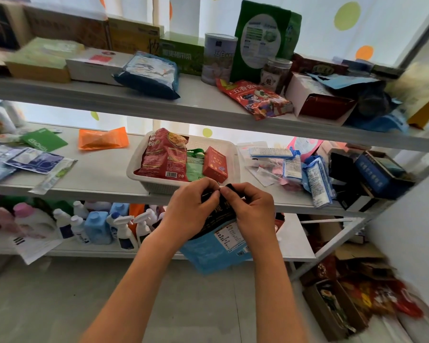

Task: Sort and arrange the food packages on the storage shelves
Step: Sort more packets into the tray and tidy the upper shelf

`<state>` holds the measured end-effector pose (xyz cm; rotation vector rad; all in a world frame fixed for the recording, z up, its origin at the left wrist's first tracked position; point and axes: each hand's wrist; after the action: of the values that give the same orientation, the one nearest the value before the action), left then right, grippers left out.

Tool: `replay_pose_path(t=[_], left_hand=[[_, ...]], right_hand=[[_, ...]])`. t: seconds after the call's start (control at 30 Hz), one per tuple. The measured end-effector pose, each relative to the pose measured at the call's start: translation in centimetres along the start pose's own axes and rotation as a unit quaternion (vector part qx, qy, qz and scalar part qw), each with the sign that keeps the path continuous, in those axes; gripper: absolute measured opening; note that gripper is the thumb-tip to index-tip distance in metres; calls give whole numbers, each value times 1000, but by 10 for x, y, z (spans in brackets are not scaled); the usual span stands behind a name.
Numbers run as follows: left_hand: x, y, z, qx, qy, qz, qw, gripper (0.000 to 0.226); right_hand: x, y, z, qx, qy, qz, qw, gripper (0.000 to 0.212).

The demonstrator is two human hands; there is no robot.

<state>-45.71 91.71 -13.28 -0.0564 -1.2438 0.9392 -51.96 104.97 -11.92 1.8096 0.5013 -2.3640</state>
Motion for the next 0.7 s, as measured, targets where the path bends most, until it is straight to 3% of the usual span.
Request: replay_pose_path(t=[0.23, 0.37, 0.5, 0.7], left_hand=[[-9, -1, 1, 22, 49, 69, 996, 12], [-27, -1, 1, 15, 49, 74, 996, 11], [-40, 4, -1, 26, 34, 66, 997, 15], [-40, 5, 0, 114, -43, 27, 992, 54]], right_hand=[[-2, -2, -1, 67, 3, 30, 997, 11], [-1, -23, 8, 146, 16, 69, 987, 23], [2, -31, 9, 172, 35, 86, 981, 18], [10, -30, 10, 180, 71, 84, 977, 8]])
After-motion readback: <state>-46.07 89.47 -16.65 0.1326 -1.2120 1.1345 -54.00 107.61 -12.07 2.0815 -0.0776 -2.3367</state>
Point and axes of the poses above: each hand's wrist, its own z-axis towards the middle knuckle, its own y-axis out of the palm, x = y × z, and after that the axes turned 3 degrees about x, right-handed
